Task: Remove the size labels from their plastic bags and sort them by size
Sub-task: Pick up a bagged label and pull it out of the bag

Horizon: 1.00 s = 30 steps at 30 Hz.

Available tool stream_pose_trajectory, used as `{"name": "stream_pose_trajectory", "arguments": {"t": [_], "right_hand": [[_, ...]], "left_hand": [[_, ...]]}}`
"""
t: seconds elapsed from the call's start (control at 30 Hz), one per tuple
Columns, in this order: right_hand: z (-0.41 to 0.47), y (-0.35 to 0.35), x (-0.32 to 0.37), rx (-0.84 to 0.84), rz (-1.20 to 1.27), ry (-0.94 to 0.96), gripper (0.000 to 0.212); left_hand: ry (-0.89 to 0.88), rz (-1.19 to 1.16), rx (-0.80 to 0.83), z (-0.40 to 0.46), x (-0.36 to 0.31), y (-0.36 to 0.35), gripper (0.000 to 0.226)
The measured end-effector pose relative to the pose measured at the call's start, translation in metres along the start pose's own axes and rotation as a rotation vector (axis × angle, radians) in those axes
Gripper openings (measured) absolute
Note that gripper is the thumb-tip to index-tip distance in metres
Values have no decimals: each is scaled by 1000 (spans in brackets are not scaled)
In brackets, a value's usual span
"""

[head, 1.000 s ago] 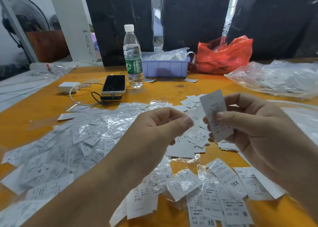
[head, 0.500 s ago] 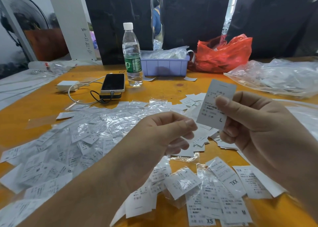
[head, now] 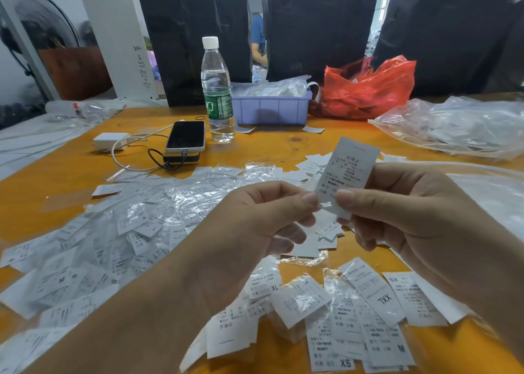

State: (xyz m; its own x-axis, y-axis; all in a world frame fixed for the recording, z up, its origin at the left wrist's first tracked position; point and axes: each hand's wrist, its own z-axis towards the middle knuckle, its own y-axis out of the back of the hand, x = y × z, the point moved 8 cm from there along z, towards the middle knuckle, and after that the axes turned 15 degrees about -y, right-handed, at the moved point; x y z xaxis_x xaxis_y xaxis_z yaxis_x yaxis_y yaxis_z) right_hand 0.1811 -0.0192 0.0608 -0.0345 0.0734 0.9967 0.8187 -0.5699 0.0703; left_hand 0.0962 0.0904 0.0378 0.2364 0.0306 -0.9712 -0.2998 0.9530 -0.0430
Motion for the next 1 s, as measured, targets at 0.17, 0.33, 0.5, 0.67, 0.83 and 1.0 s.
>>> {"name": "stream_pose_trajectory", "arguments": {"t": [0.17,0.33,0.5,0.67,0.83,1.0], "right_hand": [[0,7,5,-50,17,46,19],[-2,15,12,-79,90,104,15],[-3,3,9,-54,-55,83,19],[-2,1,6,-47,-45,81,19],[-2,-2,4,-51,-84,83,20],[-2,-7,1,-17,-83,79,19]], "left_hand": [[-23,18,-27,1,-3,3,19],[-36,69,-48,0,-3,5,18],[-31,94,-34,0,-3,3,13],[-38,148,-31,1,-3,3,15],[-67,211,1,0,-3,2,22],[-104,228,64,0,-6,-3,18]]}}
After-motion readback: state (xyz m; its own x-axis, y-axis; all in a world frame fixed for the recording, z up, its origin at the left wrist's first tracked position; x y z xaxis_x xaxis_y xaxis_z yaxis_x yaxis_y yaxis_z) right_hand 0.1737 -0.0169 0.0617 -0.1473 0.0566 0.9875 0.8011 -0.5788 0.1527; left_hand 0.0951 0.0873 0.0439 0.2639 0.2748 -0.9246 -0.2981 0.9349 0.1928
